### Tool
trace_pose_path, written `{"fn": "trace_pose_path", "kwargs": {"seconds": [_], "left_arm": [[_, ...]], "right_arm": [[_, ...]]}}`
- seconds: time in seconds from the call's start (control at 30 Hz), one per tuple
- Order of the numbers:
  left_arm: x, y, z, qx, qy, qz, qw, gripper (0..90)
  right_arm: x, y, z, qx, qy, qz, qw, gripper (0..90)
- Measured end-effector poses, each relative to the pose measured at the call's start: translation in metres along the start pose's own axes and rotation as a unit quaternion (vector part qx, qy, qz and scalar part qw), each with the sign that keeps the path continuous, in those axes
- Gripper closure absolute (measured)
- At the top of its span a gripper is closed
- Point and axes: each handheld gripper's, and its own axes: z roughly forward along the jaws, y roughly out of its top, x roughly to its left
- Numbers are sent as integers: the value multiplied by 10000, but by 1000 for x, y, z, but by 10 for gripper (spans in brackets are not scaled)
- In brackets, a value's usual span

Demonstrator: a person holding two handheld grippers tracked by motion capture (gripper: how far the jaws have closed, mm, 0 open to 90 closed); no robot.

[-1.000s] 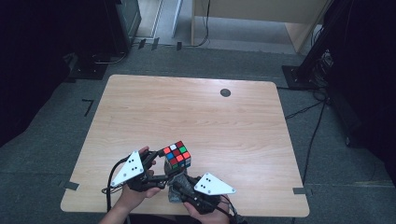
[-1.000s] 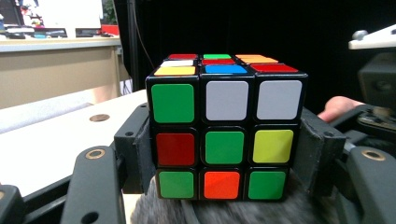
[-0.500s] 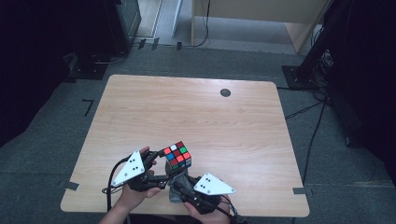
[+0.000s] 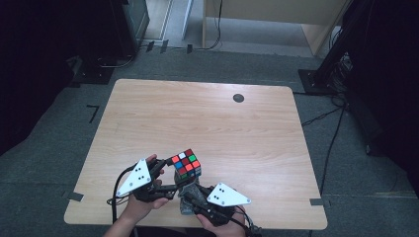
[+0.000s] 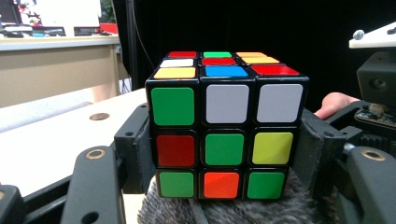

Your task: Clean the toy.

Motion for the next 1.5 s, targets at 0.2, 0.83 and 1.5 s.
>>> {"fn": "trace_pose_path", "kwargs": {"seconds": [0.2, 0.83, 1.5], "left_arm": [[0, -2, 1, 73, -193, 48, 9998, 342], [-12, -7, 11, 299, -676, 212, 9970, 341], [-8, -7, 11, 425, -545, 271, 9972, 341]], "right_arm": [[-35, 8, -28, -344, -1078, 374, 9929, 701], [-25, 24, -43, -850, -1279, -336, 9876, 698], [-37, 13, -33, 146, -918, 61, 9957, 714]]}}
